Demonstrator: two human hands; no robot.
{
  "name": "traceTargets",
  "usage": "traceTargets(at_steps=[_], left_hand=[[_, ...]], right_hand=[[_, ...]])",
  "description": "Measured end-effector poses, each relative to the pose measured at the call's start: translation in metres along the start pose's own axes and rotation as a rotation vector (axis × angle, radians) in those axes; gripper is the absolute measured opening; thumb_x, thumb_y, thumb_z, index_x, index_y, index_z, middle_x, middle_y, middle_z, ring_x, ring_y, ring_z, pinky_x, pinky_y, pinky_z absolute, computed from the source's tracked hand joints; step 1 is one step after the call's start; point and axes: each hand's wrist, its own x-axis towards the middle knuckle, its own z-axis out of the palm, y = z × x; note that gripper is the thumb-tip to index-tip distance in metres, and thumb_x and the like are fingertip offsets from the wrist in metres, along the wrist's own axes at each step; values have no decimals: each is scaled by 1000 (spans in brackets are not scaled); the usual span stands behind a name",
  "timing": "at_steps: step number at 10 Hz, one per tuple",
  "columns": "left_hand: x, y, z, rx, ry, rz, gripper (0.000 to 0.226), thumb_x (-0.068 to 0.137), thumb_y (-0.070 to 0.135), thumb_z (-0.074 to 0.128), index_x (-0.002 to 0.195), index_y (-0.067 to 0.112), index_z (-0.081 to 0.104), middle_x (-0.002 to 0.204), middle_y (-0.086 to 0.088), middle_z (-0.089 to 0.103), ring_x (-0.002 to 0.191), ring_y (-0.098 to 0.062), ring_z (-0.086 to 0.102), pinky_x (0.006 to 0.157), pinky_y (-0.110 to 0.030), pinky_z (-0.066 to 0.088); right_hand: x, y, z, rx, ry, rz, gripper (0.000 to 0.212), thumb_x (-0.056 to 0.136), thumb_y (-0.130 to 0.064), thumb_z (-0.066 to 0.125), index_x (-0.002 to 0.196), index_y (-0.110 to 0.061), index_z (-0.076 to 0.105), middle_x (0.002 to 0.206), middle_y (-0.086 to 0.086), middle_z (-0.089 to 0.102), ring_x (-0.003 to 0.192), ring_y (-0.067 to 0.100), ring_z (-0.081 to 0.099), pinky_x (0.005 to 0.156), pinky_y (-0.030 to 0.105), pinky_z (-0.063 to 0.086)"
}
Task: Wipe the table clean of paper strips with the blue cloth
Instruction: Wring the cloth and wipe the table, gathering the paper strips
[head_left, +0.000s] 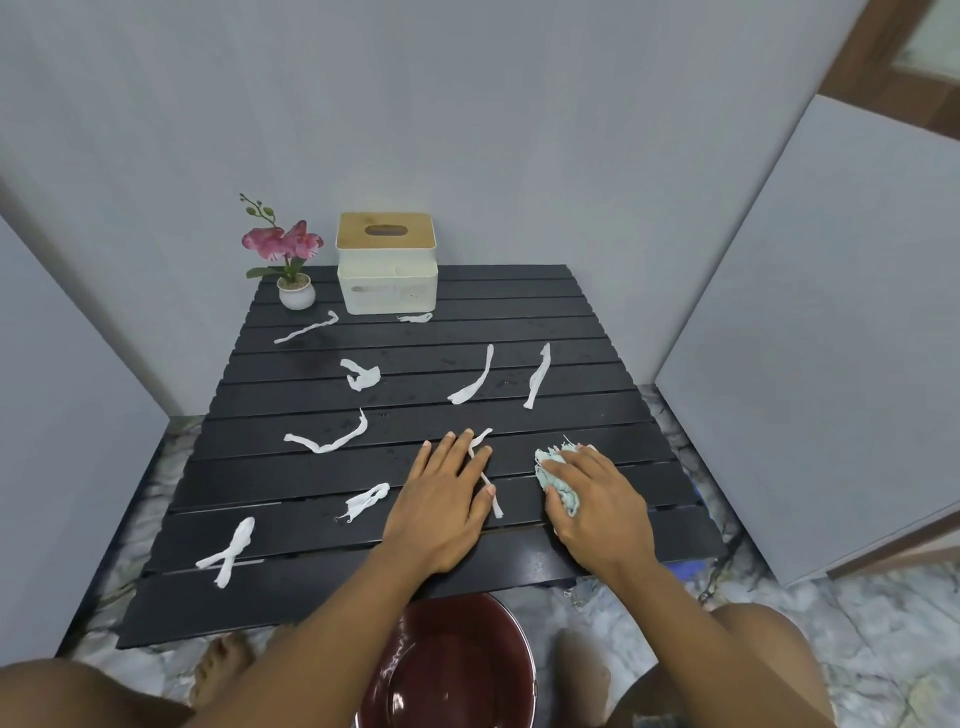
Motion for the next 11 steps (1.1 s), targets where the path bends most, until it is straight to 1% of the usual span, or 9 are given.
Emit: traceTargets(at_steps=[1, 2, 3, 4, 6, 8, 9, 10, 11], left_hand=[[-1, 1, -1, 13, 3, 2, 55, 98, 46, 17, 150, 27, 22, 161, 1, 12, 147, -17, 4, 118, -33, -7], [-1, 1, -2, 16, 7, 0, 56, 97, 46, 16, 150, 27, 21, 161, 2, 12, 147, -16, 4, 118, -32, -9], [0, 1, -2, 19, 10, -11, 57, 97, 47, 15, 150, 27, 20, 161, 3, 11, 147, -15, 3, 118, -32, -10], [1, 2, -2, 27, 13, -17, 57, 97, 46, 15, 151, 27, 20, 161, 3, 10, 147, -15, 2, 117, -32, -10], [-1, 5, -4, 25, 9, -21, 57, 97, 47, 15, 150, 26, 21, 161, 1, 10, 147, -15, 1, 118, -34, -8], [0, 3, -4, 23, 9, -17, 58, 97, 46, 14, 151, 26, 20, 161, 2, 10, 147, -15, 1, 118, -33, -10], [0, 3, -4, 26, 15, -16, 60, 95, 47, 11, 151, 27, 21, 161, 3, 10, 147, -14, 1, 117, -31, -12], [1, 3, -4, 28, 12, -25, 60, 94, 47, 10, 150, 28, 21, 161, 3, 10, 147, -14, 1, 117, -32, -11], [2, 3, -3, 33, 15, -94, 57, 93, 49, 16, 148, 35, 23, 161, -1, 7, 148, -18, 0, 118, -40, -9]], right_hand=[[7, 11, -2, -16, 10, 15, 28, 83, -28, 62, 110, -31, 68, 114, -11, 66, 116, 14, 55, 87, 29, 48], [27, 43, -8, 23, -1, 161, 33, 84, -21, 63, 116, -30, 66, 124, -6, 62, 123, 18, 51, 92, 32, 45], [45, 63, -7, -34, -90, 178, 39, 89, -25, 57, 128, -25, 60, 136, 2, 55, 132, 23, 42, 110, 37, 33], [50, 62, 0, -96, -136, 167, 45, 90, -33, 57, 134, -22, 54, 140, 3, 51, 135, 28, 36, 114, 40, 27], [41, 45, -2, -36, -17, 162, 32, 85, -19, 62, 116, -26, 68, 121, -6, 65, 120, 19, 53, 101, 32, 41], [12, 15, 6, 13, -3, -48, 29, 77, -25, 71, 104, -34, 71, 114, -12, 68, 114, 12, 59, 95, 28, 45], [25, 32, 1, 42, 62, 68, 34, 76, -18, 71, 108, -33, 70, 116, -9, 67, 114, 14, 58, 94, 28, 45], [53, 57, -3, -34, 2, 235, 36, 85, -20, 59, 120, -25, 65, 126, -2, 62, 123, 21, 49, 100, 36, 42], [67, 46, 8, -83, -27, 296, 38, 87, -19, 53, 123, -16, 63, 129, 3, 60, 126, 26, 44, 108, 40, 35]])
